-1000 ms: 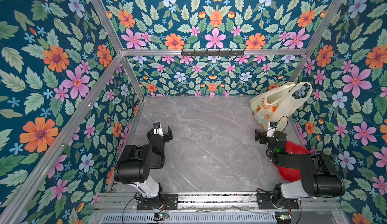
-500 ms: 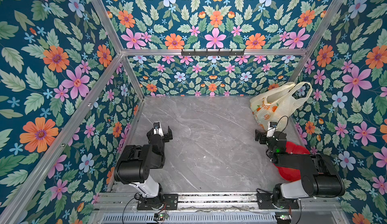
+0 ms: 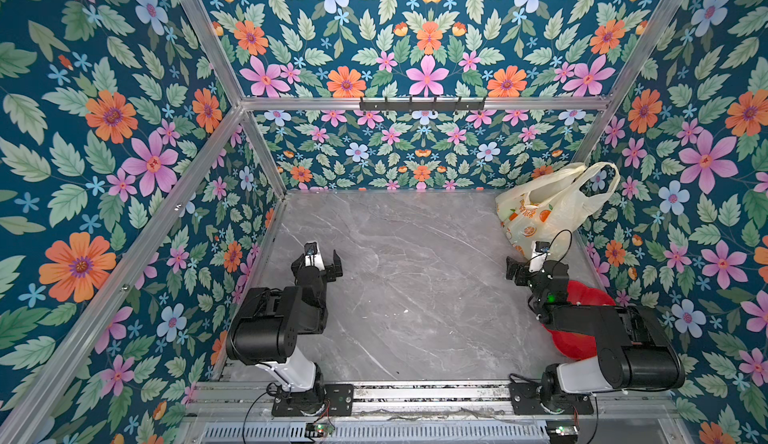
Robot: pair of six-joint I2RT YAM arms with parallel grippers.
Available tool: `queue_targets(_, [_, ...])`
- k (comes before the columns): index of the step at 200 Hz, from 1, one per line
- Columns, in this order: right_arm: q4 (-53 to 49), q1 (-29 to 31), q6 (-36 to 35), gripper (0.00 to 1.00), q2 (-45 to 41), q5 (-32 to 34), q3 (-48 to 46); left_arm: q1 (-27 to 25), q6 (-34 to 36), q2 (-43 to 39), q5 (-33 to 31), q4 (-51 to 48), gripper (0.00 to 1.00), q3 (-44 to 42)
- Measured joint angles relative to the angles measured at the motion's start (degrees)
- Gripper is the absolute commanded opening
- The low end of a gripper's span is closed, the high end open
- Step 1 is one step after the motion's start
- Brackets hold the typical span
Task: Take the fake fruits out of the plastic bag
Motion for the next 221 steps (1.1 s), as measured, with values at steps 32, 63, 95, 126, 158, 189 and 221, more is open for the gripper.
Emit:
queue_targets(32, [-0.26,0.0,-0.02,0.99,-0.35,-0.24,0.0,-0.74,0.35,-2.45,-0.44,-0.33,1.0,-1.49])
queue_targets(63, [-5.31,1.77,-1.6,0.99,-6.99,-0.81,1.84,-3.06,1.25,-11.67,-2.21,-1.81,1.0,-4.17])
queue_targets(95, [-12.96,2.25,-1.46,0.99,-18.12,0.04,1.9,-4.35,-0.81,-24.24,-5.09,-12.46,1.0,-1.9])
queue_targets(126, [-24.65,2.47,3.28,0.99,-31.67,-0.63,5.81,-4.61,-10.6,-34.93,-8.17,-27.1,1.0,4.61])
queue_targets(158, [-42.56,2.47,15.12,0.99,-39.95,1.99,13.92,-4.59,-23.96,-41.07,-11.63,-45.59,1.0,12.0])
queue_targets(189, [-59.23,2.4,21.57,0.99,-42.25,2.8,22.84,-4.59,-33.88,-45.24,-14.99,-61.07,1.0,15.69])
queue_targets(221, [-66.25,2.19,24.48,0.99,-45.72,3.13,23.21,-4.48,-35.43,-49.0,-10.14,-68.65,1.0,15.06])
